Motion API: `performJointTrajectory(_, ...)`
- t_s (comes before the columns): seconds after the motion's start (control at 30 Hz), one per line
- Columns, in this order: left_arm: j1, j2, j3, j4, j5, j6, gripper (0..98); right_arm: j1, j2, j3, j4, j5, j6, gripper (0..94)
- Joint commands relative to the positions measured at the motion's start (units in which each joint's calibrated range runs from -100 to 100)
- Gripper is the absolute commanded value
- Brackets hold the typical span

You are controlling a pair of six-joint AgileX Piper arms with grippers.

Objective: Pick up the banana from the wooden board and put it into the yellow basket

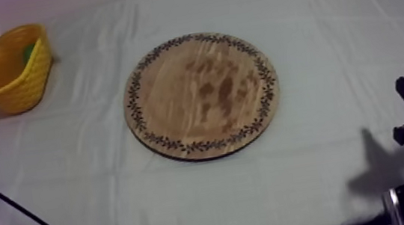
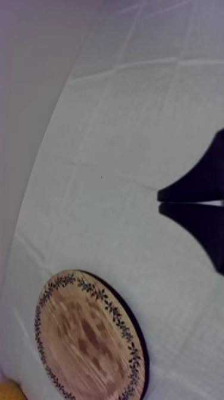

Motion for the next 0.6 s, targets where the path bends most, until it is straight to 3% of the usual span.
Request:
performJointTrajectory(0.0, -3.6, 0.8, -0.4, -0.26, -0.1, -0.2, 31.9, 0.0, 0.0, 0.0, 0.0, 0.0, 0.0, 0.3)
performJointTrajectory(0.3, -10.8, 5.2, 0.0, -2.51, -0.5, -1.1, 32.7, 0.0, 0.0, 0.0, 0.0, 0.0, 0.0, 0.3)
performJointTrajectory(0.57, -11.3, 4.9, 9.4, -5.42, -0.5, -0.2, 33.2, 0.0, 0.0, 0.0, 0.0, 0.0, 0.0, 0.3)
